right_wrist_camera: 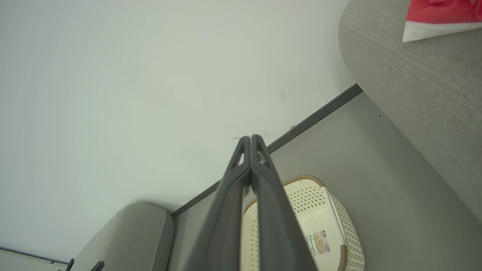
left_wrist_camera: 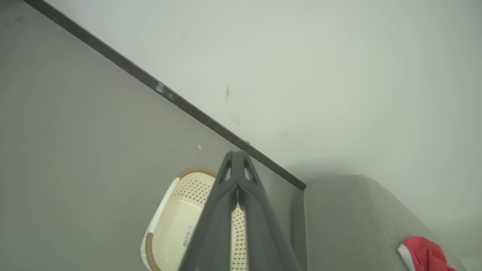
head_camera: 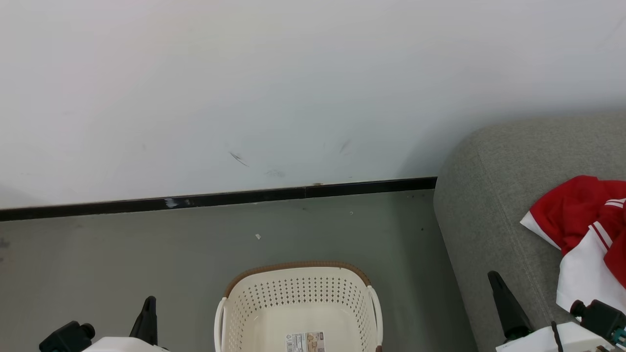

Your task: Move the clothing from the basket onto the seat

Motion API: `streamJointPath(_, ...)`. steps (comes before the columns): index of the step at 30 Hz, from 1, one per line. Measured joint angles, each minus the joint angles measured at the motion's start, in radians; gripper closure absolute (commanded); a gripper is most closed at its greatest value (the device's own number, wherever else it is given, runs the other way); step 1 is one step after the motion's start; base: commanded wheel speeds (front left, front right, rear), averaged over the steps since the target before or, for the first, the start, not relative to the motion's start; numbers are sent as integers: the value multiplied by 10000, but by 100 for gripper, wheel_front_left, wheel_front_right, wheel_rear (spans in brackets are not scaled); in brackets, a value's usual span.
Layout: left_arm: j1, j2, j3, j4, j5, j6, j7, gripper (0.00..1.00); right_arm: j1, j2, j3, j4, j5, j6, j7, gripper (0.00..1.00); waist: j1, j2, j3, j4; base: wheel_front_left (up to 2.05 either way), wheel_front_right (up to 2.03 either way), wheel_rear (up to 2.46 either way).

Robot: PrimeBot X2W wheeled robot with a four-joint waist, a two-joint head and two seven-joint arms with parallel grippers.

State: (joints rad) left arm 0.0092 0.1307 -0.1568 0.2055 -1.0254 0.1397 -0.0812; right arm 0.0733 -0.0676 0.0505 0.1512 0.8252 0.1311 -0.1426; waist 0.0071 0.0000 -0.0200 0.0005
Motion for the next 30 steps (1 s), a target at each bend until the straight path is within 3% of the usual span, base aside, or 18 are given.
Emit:
streamJointPath(14, -65, -213, 596, -2, -1498, -499, 462, 100, -409, -209, -75, 291, 2368, -2, 305, 100, -55, 0, 83, -1, 0, 0, 0)
streamJointPath(30, -221, -481, 1269, -2, -3246, -1168, 1001, 100, -817, -412, -169, 581, 5074, -2, 725, 100, -64, 0, 145, -3, 0, 0, 0)
